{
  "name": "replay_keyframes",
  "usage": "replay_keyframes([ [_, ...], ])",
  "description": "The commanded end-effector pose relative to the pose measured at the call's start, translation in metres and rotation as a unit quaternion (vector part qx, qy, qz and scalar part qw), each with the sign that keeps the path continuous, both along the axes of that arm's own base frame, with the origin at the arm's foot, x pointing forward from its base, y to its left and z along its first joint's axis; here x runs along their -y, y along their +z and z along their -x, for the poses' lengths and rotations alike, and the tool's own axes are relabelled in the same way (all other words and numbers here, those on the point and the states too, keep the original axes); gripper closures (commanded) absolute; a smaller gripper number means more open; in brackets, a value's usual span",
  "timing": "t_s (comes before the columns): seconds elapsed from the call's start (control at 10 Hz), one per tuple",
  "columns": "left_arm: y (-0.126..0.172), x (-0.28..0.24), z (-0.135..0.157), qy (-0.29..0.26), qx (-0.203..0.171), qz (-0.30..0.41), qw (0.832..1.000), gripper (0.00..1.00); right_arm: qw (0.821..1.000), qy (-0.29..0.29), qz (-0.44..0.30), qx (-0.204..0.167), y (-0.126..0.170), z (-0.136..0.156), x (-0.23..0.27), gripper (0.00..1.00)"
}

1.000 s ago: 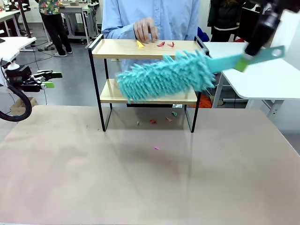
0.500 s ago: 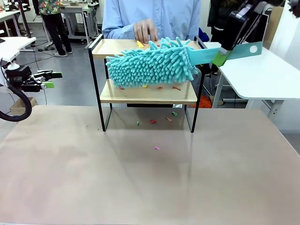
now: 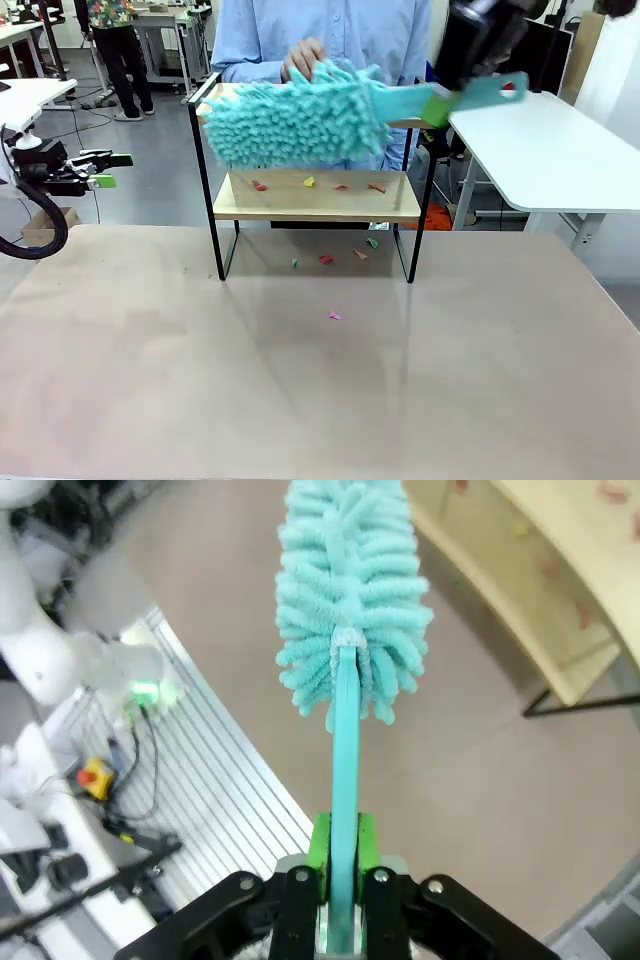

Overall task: Clean the shelf.
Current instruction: Clean the specific section of the Shelf indicated by the human with the Duster.

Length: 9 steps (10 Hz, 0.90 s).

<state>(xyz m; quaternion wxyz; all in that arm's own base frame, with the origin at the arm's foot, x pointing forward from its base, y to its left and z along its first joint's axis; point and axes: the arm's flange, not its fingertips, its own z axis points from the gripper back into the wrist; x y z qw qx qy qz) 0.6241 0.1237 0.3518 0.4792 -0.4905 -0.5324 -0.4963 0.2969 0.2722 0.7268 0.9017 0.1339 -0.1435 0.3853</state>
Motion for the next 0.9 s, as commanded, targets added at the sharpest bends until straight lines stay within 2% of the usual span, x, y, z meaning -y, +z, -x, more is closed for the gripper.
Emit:
replay_keyframes([
  [0.0,0.001,0.000,0.002,-0.003,0.007,-0.005,1.000,0.00,0.995,-0.086,-0.029,0.029,0.024,-0.013,-0.048,0.87],
  [0.2,0.001,0.000,0.002,-0.003,0.007,-0.005,1.000,0.00,0.986,-0.146,-0.053,0.061,0.034,-0.021,-0.090,0.87],
  [0.5,0.001,0.000,0.002,-0.003,0.007,-0.005,1.000,0.00,0.974,-0.204,-0.083,0.046,0.042,-0.043,-0.166,0.87],
  [0.7,0.001,0.000,0.002,-0.003,0.007,-0.005,1.000,0.00,0.954,-0.281,-0.097,0.039,0.041,-0.059,-0.210,0.87],
  [0.8,0.001,0.000,0.002,-0.003,0.007,-0.005,1.000,0.00,0.935,-0.337,-0.105,0.037,0.038,-0.066,-0.227,0.87],
])
